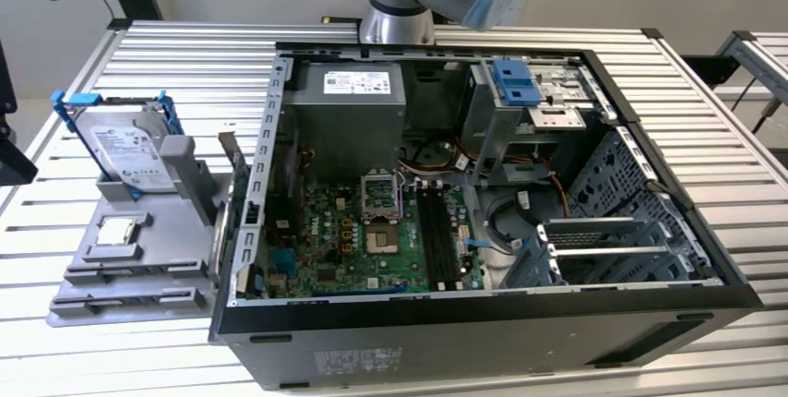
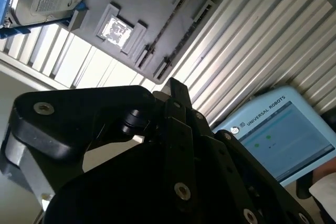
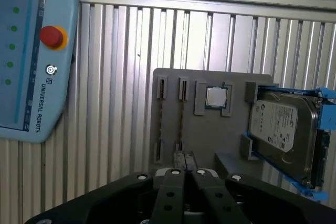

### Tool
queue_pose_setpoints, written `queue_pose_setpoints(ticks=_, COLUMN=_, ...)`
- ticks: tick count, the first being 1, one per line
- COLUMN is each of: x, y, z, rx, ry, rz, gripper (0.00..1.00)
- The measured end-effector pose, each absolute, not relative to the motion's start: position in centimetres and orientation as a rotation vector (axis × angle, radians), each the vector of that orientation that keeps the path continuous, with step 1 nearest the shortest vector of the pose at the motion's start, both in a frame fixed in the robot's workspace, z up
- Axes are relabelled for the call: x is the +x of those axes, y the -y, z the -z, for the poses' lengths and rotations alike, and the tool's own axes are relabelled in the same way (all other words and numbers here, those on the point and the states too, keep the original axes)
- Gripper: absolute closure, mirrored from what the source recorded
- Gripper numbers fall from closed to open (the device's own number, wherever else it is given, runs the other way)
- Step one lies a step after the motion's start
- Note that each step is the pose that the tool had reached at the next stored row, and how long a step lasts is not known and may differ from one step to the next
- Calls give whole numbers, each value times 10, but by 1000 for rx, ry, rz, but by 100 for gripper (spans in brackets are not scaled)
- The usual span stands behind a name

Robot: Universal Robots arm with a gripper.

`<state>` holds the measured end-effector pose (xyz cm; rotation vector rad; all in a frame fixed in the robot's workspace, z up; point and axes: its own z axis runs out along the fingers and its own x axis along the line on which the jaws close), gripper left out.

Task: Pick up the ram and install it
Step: 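Pick up the ram and move it above insertion slot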

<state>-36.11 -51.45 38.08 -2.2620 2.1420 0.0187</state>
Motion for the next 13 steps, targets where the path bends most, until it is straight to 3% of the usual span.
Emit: queue_pose_setpoints(ticks=13, x=-361, y=515, z=-381, rx=-2262, ry=-2142, rz=-19, gripper=100)
